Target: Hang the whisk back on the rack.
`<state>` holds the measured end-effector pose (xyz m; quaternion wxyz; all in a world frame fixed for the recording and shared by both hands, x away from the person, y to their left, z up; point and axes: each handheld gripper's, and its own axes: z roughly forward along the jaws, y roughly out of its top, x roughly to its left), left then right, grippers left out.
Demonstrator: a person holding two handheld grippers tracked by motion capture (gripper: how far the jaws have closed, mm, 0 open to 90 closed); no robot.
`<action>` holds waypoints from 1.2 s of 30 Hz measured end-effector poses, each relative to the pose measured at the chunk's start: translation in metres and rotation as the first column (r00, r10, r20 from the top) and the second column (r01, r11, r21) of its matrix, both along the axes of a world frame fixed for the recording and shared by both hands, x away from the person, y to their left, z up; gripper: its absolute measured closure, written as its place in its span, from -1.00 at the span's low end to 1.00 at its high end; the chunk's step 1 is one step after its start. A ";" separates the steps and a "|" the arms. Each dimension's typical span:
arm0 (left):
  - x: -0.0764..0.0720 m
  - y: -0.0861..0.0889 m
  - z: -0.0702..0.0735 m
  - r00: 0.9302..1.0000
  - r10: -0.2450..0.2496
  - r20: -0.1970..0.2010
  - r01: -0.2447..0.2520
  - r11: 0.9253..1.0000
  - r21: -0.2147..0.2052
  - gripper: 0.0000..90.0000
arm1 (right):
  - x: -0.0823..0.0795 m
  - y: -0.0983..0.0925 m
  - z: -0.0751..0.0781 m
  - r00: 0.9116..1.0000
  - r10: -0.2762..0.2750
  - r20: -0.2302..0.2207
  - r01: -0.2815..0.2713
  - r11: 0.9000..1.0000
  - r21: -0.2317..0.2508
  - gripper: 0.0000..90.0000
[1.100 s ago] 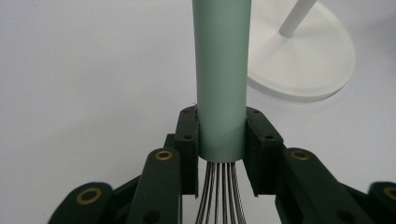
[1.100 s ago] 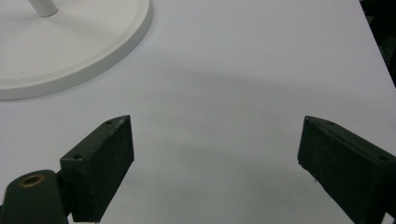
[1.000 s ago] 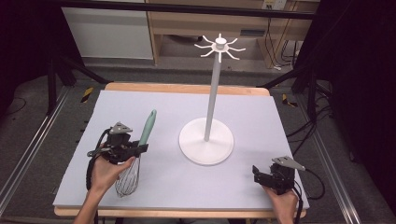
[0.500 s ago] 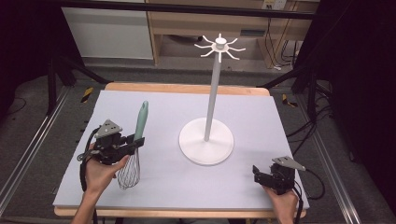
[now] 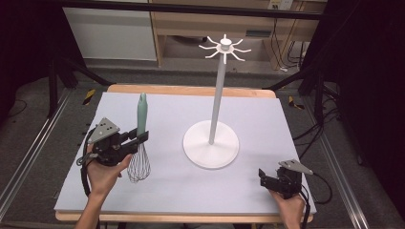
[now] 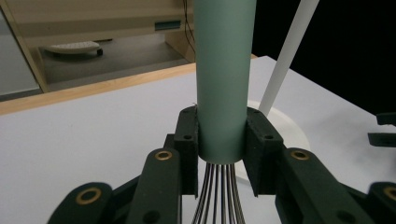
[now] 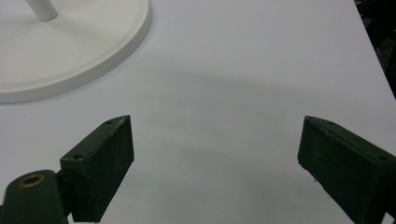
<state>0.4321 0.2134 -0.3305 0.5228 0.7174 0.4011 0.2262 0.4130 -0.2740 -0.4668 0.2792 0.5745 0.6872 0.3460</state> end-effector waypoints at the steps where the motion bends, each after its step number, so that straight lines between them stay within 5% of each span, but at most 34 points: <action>1: -0.001 -0.001 0.002 1.000 -0.004 0.012 0.004 1.000 -0.004 0.53 | 0.000 0.000 0.000 1.000 0.000 0.001 0.000 1.000 0.000 -0.75; 13: -0.003 -0.016 0.020 0.997 -0.039 0.074 0.041 0.999 -0.032 0.53 | -0.001 0.001 0.002 1.000 0.007 0.017 -0.007 1.000 -0.003 -0.75; 36: 0.001 -0.049 0.046 0.986 -0.108 0.128 0.113 0.993 -0.027 0.53 | 0.000 0.003 0.003 1.000 0.008 0.020 -0.008 1.000 -0.005 -0.75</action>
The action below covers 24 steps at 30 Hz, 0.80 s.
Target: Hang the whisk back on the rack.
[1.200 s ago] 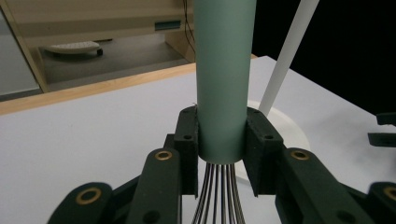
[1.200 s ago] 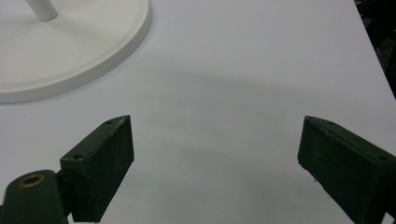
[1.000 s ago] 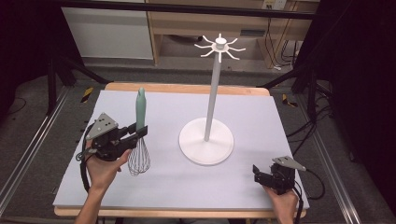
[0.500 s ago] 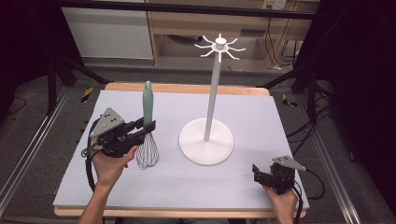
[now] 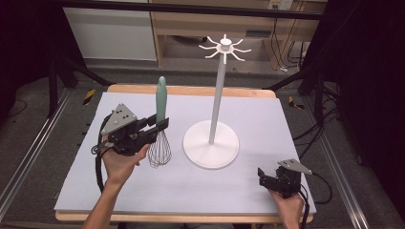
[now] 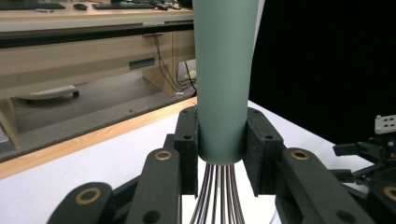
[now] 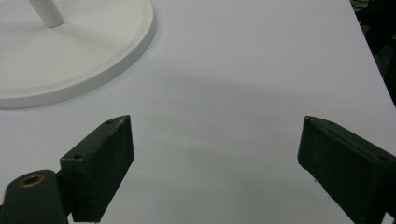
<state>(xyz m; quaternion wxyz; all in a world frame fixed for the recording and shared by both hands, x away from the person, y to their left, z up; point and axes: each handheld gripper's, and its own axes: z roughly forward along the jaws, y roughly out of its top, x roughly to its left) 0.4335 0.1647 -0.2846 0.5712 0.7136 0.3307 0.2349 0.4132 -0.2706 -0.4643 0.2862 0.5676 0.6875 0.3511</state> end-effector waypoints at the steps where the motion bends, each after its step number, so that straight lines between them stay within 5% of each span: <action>1: 0.000 -0.002 0.002 1.000 -0.003 0.001 0.003 1.000 0.001 0.53 | 0.000 0.000 0.000 1.000 0.000 0.000 0.000 1.000 0.000 -0.75; 24: 0.011 -0.031 0.032 0.998 -0.049 0.028 0.049 0.999 0.001 0.53 | 0.000 -0.001 0.001 1.000 -0.001 0.002 0.001 1.000 -0.002 -0.75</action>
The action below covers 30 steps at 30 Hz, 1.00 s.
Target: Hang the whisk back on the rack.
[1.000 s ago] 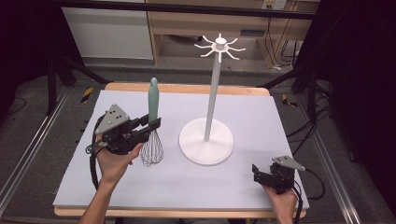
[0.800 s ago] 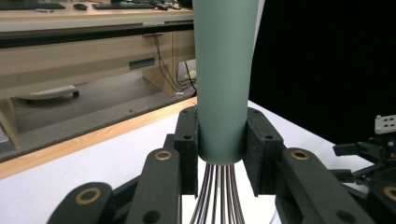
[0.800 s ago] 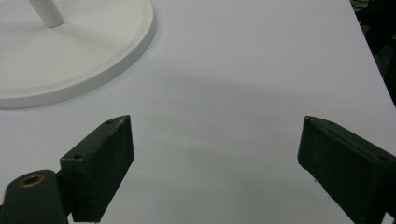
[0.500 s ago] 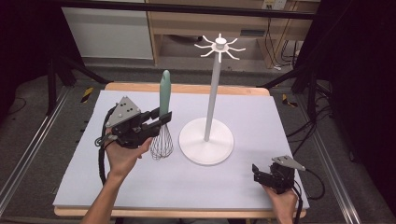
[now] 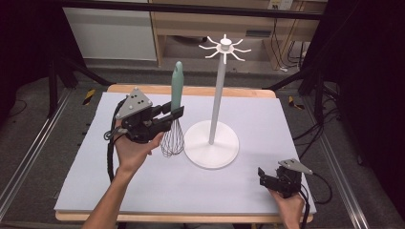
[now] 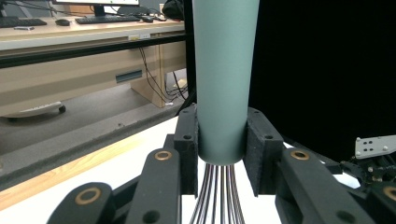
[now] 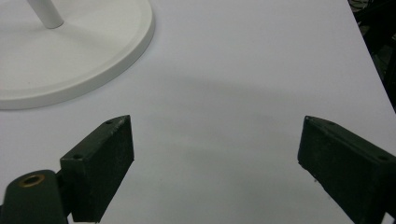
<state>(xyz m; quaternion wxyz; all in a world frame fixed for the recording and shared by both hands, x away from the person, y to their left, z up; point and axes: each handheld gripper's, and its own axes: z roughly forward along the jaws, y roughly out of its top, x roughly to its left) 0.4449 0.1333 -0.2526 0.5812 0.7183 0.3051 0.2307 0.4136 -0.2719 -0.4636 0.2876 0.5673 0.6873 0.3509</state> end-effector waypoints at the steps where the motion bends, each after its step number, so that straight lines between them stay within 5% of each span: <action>1: 0.001 -0.001 0.001 1.000 0.000 -0.001 0.000 1.000 0.002 0.53 | 0.000 0.000 0.000 1.000 0.001 0.001 -0.001 1.000 0.001 -0.75; 30: 0.023 -0.039 0.014 1.000 -0.012 -0.022 0.012 1.000 0.011 0.53 | 0.000 0.000 0.001 1.000 0.004 0.004 -0.004 1.000 0.000 -0.75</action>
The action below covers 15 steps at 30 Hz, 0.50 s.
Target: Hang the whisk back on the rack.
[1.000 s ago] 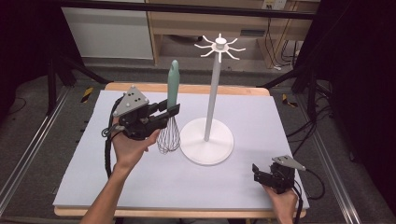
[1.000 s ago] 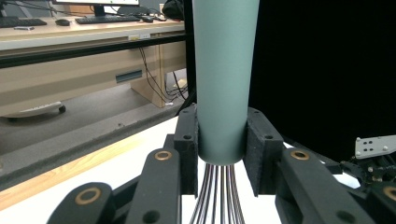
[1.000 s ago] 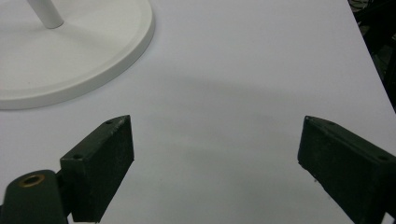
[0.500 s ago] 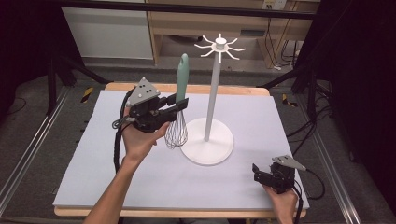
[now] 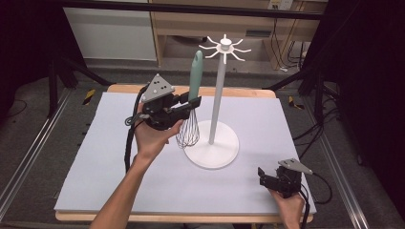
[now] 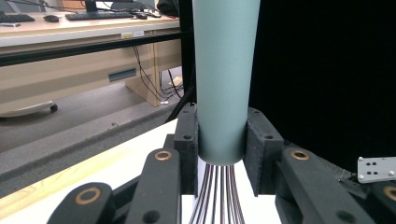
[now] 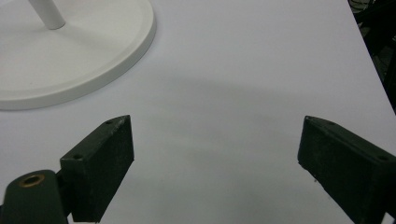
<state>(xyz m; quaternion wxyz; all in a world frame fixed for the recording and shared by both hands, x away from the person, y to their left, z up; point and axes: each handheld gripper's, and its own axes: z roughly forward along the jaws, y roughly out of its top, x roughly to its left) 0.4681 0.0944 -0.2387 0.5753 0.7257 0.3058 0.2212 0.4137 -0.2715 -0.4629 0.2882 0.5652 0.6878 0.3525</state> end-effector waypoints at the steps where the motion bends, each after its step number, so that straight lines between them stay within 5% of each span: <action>1: 0.000 -0.001 0.000 1.000 0.000 -0.001 0.000 1.000 0.005 0.53 | 0.000 0.000 0.000 1.000 0.000 0.000 0.000 1.000 0.000 -0.75; 15: 0.007 -0.011 0.001 1.000 0.013 -0.006 -0.013 1.000 0.023 0.53 | 0.000 0.000 0.001 1.000 0.002 0.001 -0.002 1.000 0.000 -0.75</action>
